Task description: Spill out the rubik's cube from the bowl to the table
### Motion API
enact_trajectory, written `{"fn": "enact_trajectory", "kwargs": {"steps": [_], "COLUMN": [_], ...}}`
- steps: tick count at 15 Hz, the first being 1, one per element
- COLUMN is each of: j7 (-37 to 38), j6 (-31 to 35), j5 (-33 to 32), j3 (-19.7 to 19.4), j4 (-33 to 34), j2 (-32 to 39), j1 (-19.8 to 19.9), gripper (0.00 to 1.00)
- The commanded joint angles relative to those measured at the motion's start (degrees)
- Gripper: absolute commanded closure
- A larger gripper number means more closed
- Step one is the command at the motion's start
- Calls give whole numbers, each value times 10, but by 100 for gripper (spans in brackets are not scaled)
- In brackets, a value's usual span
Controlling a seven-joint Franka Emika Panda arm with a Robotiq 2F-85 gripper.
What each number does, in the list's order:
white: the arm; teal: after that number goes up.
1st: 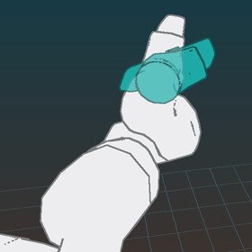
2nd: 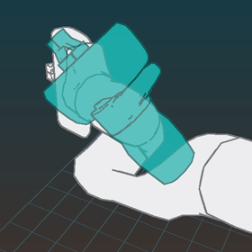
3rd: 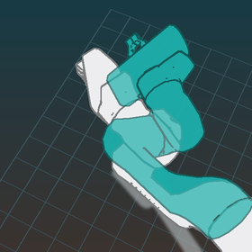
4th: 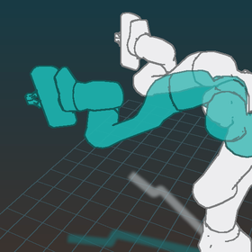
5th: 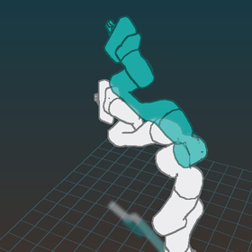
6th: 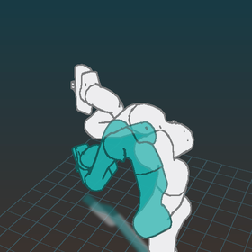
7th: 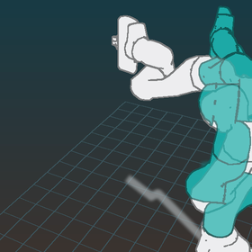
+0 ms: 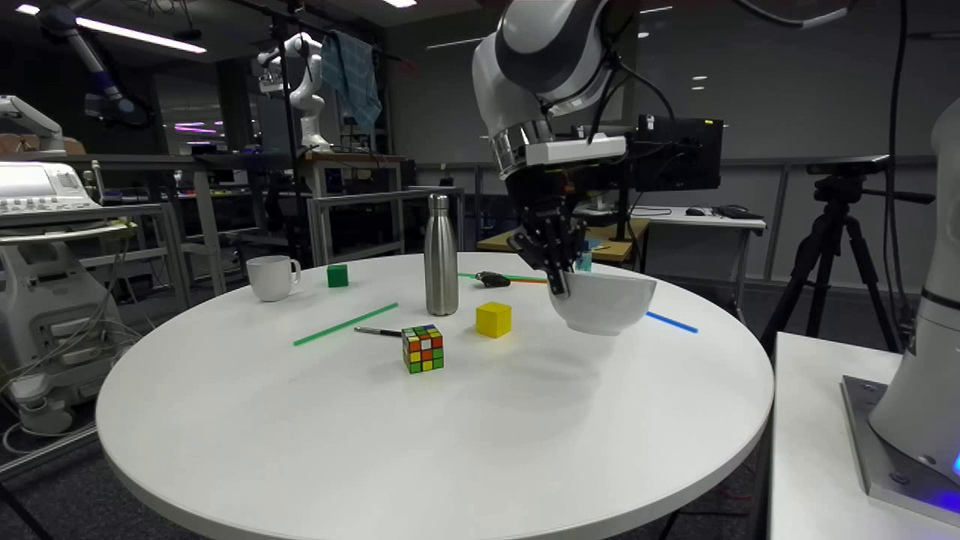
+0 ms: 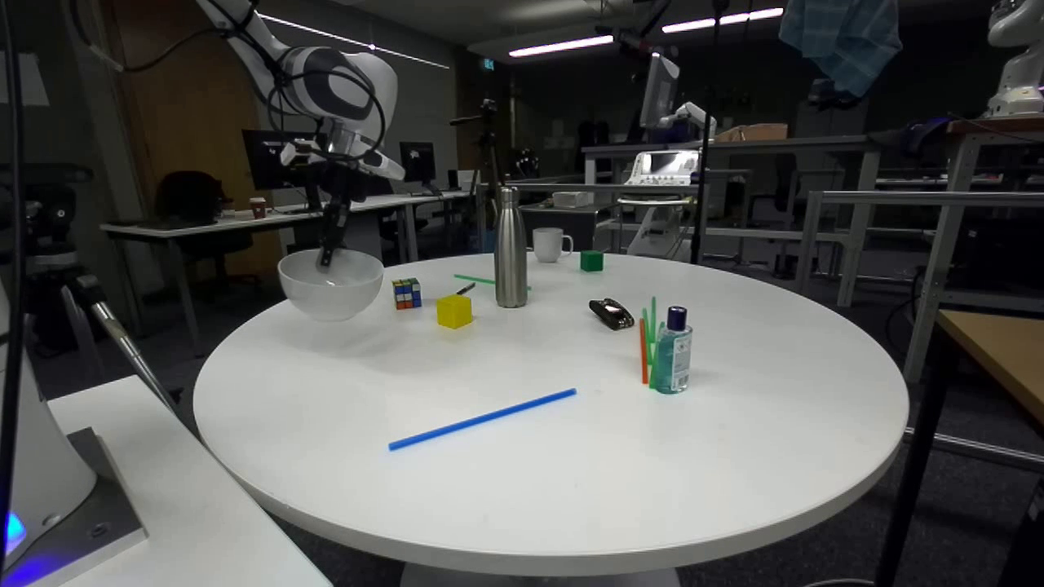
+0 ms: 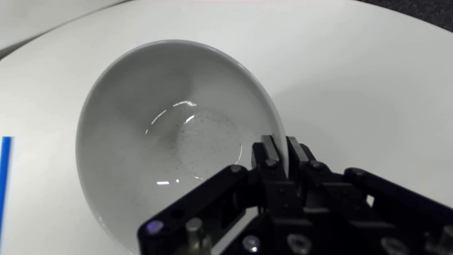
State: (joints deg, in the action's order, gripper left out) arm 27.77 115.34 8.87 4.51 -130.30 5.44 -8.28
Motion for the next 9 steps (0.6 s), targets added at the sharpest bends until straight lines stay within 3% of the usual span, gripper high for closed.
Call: {"fn": "enact_trajectory", "kwargs": {"steps": [1, 9], "j7": [48, 123], "j6": [22, 91], "j5": [-36, -130], "j3": [4, 10], "j4": [-54, -84], "j2": [-50, -48], "j1": [-1, -1], "gripper": [97, 97]}}
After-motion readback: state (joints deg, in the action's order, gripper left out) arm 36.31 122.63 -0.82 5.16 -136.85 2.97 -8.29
